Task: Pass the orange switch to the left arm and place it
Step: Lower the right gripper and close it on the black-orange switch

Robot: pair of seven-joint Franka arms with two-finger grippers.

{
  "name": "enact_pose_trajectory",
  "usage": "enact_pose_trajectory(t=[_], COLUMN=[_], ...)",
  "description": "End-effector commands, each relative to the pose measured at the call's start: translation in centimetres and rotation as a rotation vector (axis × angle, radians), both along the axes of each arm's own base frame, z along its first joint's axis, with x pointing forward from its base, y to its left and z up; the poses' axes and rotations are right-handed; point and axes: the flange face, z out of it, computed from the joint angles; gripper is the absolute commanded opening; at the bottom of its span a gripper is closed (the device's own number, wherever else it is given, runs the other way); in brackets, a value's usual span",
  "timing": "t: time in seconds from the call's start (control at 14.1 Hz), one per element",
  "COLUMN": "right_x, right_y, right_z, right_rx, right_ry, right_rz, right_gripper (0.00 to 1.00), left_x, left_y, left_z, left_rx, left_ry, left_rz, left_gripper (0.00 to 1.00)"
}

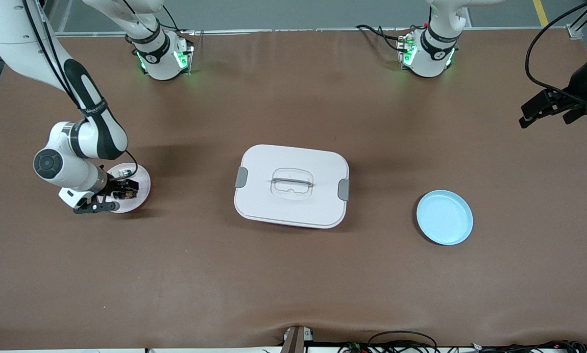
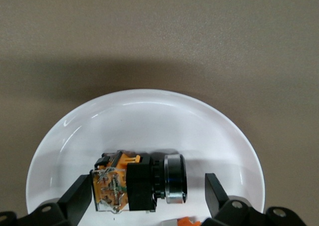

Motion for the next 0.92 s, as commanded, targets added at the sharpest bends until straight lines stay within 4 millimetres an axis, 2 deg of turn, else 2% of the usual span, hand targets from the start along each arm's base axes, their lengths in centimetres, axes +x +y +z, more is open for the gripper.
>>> enact_pose_trajectory(t=[0.0, 0.36, 0.64, 0.71, 0.85], right_x=[0.47, 0.6, 0.65, 0.63, 0.59], right_y=[0.08, 0.07, 0.1, 0.02, 0.02], right_z=[0.01, 0.11, -0.54, -0.55, -0.58], right_rx=[-0.007, -0.007, -0.005, -0.005, -0.005], right_ry=[-0.013, -0.021, -0.027, -0.025, -0.022], right_rz=[-0.001, 0.004, 0.007, 0.005, 0.003], right_gripper=[1.0, 1.0, 1.0, 0.97, 0.69], left_x=[0.2, 0.2, 0.2, 0.2, 0.2], left_y=[0.26, 0.26, 0.26, 0.26, 0.26], left_z=[0.42, 0.42, 0.42, 0.42, 0.42], left_rx=[-0.005, -0.005, -0.005, -0.005, -0.005], left_ry=[0.009, 0.009, 0.009, 0.009, 0.009], left_rz=[-0.016, -0.016, -0.016, -0.016, -0.016], left_gripper=[1.0, 1.0, 1.0, 1.0, 1.0])
